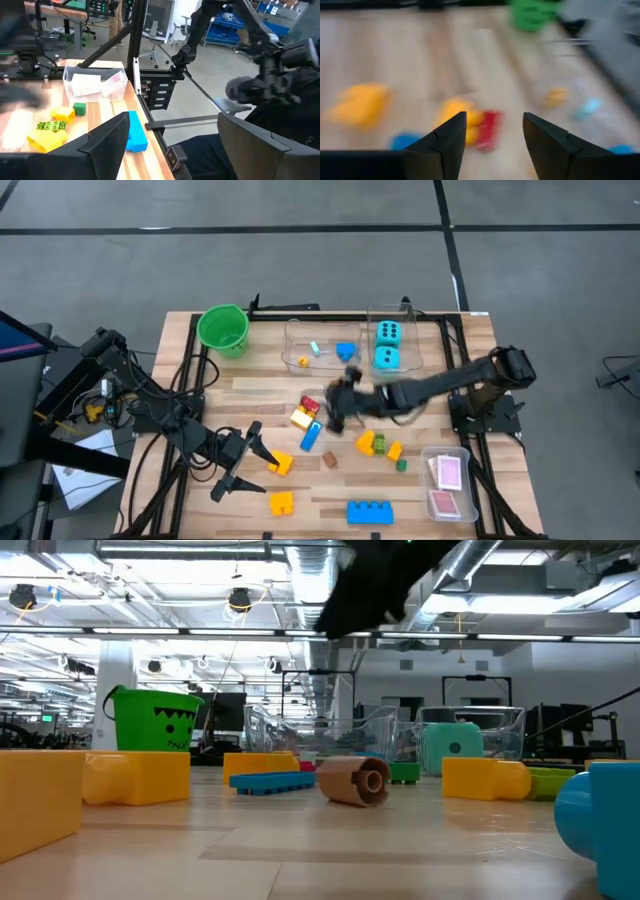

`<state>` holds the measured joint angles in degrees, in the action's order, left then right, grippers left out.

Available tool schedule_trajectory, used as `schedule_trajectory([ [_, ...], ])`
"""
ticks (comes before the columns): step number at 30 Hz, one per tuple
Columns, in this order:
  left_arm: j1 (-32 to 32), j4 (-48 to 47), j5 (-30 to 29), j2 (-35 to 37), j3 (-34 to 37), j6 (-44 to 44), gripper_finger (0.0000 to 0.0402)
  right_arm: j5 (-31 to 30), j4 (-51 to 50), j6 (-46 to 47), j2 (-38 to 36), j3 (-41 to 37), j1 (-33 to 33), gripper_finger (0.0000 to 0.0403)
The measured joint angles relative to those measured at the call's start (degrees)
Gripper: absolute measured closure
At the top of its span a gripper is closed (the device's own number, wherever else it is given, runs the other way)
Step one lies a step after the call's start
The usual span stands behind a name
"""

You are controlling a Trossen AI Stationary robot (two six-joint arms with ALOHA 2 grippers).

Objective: Pick & Place Toys
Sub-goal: Put the yellow gamepiece into the left transparent bin

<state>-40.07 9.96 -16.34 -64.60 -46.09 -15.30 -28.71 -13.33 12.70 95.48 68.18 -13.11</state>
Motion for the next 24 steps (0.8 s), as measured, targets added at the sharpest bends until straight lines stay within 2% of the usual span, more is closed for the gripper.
schedule_trajectory([
  [6, 0.0, 0.3, -2.1, 0.0, 0.0, 0.0, 0.0103, 0.3, -0.3, 1.8, -0.5, -0.1, -13.6, 0.0217],
  [9, 0.0, 0.3, -4.8, 0.0, 0.0, 2.1, 0.0103, 0.3, 1.2, 1.9, -0.4, 0.0, -18.0, 0.0217],
  [17, -0.2, -0.5, -7.8, -2.8, 0.0, 15.2, 0.0103, 0.1, 1.2, 6.7, -0.3, 0.0, -23.3, 0.0217],
  [21, -0.2, -2.9, -7.7, -7.0, 0.0, 16.0, 0.0103, 0.0, 0.9, 8.5, -0.3, 0.0, -25.0, 0.0217],
  [24, -0.2, -4.2, -7.7, -10.8, 0.0, 12.8, 0.0103, -0.8, 0.9, 9.7, -0.3, 0.0, -26.3, 0.0217],
])
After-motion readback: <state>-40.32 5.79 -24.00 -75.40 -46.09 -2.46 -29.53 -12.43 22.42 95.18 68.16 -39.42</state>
